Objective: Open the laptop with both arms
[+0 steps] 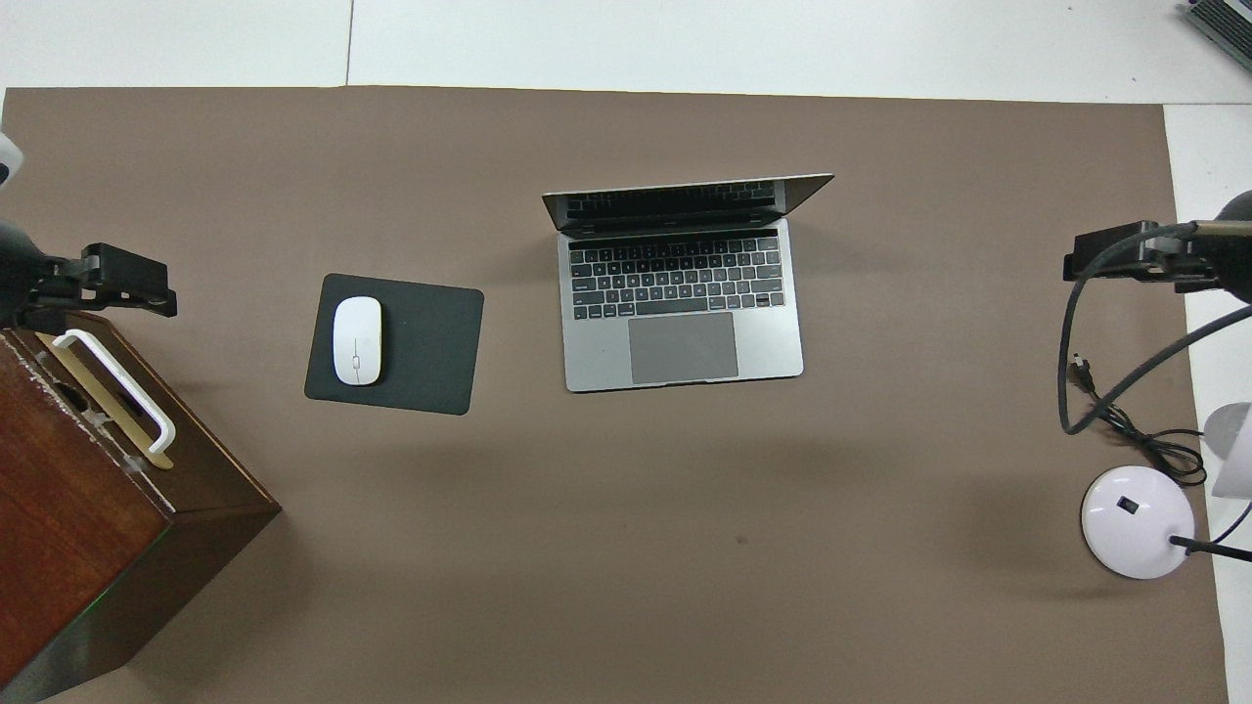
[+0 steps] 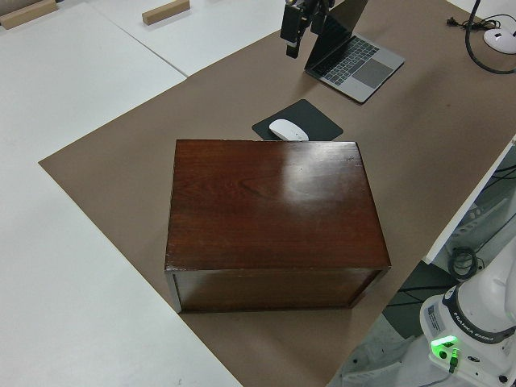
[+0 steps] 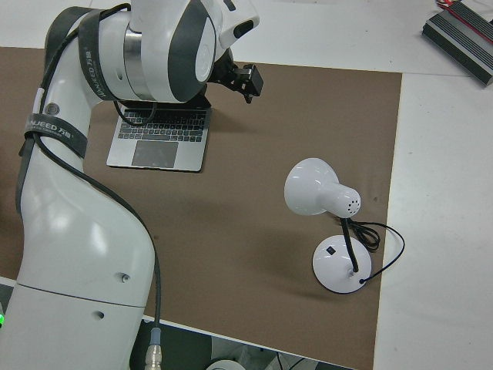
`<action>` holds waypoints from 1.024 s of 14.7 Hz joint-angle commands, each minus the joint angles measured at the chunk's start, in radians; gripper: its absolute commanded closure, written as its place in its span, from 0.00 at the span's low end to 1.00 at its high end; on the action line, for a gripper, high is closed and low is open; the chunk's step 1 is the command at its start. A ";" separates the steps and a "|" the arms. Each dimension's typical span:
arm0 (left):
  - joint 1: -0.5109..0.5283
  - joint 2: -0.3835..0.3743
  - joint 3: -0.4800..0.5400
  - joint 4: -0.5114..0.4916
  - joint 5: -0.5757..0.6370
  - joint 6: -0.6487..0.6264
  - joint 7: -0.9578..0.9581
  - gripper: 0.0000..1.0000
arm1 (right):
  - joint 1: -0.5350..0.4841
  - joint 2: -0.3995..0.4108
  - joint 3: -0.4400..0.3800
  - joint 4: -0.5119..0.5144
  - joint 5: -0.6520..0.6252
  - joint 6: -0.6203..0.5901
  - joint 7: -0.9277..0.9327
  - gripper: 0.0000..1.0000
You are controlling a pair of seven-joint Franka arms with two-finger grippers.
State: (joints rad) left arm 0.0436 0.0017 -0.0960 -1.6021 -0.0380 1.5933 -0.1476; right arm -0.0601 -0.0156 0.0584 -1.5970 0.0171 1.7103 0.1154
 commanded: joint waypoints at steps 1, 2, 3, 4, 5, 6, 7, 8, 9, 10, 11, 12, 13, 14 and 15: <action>-0.002 0.012 0.001 0.019 0.015 0.000 0.010 0.00 | 0.000 -0.006 -0.021 -0.009 0.027 0.005 0.004 0.00; -0.002 0.012 0.004 0.021 0.012 -0.001 0.011 0.00 | 0.003 -0.006 -0.023 -0.009 0.027 0.003 0.004 0.00; -0.008 0.012 0.006 0.021 0.013 -0.007 0.011 0.00 | 0.003 -0.006 -0.023 -0.009 0.027 0.000 0.004 0.00; -0.013 0.014 0.004 0.022 0.015 -0.016 0.010 0.00 | 0.005 -0.006 -0.023 -0.009 0.027 0.000 0.004 0.00; -0.013 0.020 0.004 0.024 0.014 -0.021 0.010 0.00 | 0.006 -0.006 -0.023 -0.009 0.027 0.000 0.004 0.00; -0.016 0.026 0.002 0.040 0.015 -0.026 0.010 0.00 | 0.006 -0.006 -0.023 -0.011 0.027 0.000 0.004 0.00; -0.014 0.027 0.001 0.051 0.017 -0.029 0.010 0.00 | 0.006 -0.006 -0.023 -0.011 0.027 0.000 0.004 0.00; -0.011 0.033 0.001 0.054 0.015 -0.032 0.010 0.00 | 0.006 -0.006 -0.023 -0.011 0.027 0.000 0.004 0.00; -0.010 0.038 0.001 0.062 0.015 -0.042 0.010 0.00 | 0.006 -0.006 -0.023 -0.011 0.027 0.000 0.004 0.00; -0.011 0.043 0.001 0.080 0.023 -0.056 0.010 0.00 | 0.006 -0.006 -0.023 -0.011 0.027 0.000 0.004 0.00; -0.014 0.058 -0.002 0.096 0.044 -0.064 0.010 0.00 | 0.006 -0.006 -0.023 -0.011 0.027 0.000 0.004 0.00; -0.016 0.067 -0.005 0.108 0.058 -0.072 0.011 0.00 | 0.006 -0.006 -0.023 -0.011 0.027 0.000 0.004 0.00; -0.019 0.069 -0.007 0.119 0.061 -0.070 0.011 0.00 | 0.006 -0.006 -0.023 -0.011 0.027 0.000 0.004 0.00; -0.040 0.069 -0.004 0.119 0.061 -0.070 0.011 0.00 | 0.006 -0.006 -0.022 -0.011 0.027 -0.001 0.004 0.00; -0.059 0.069 -0.001 0.119 0.064 -0.070 0.011 0.00 | 0.006 -0.006 -0.022 -0.011 0.027 -0.001 0.004 0.00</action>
State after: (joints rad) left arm 0.0248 0.0450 -0.1025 -1.5295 -0.0045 1.5572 -0.1431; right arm -0.0576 -0.0156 0.0421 -1.5980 0.0171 1.7099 0.1154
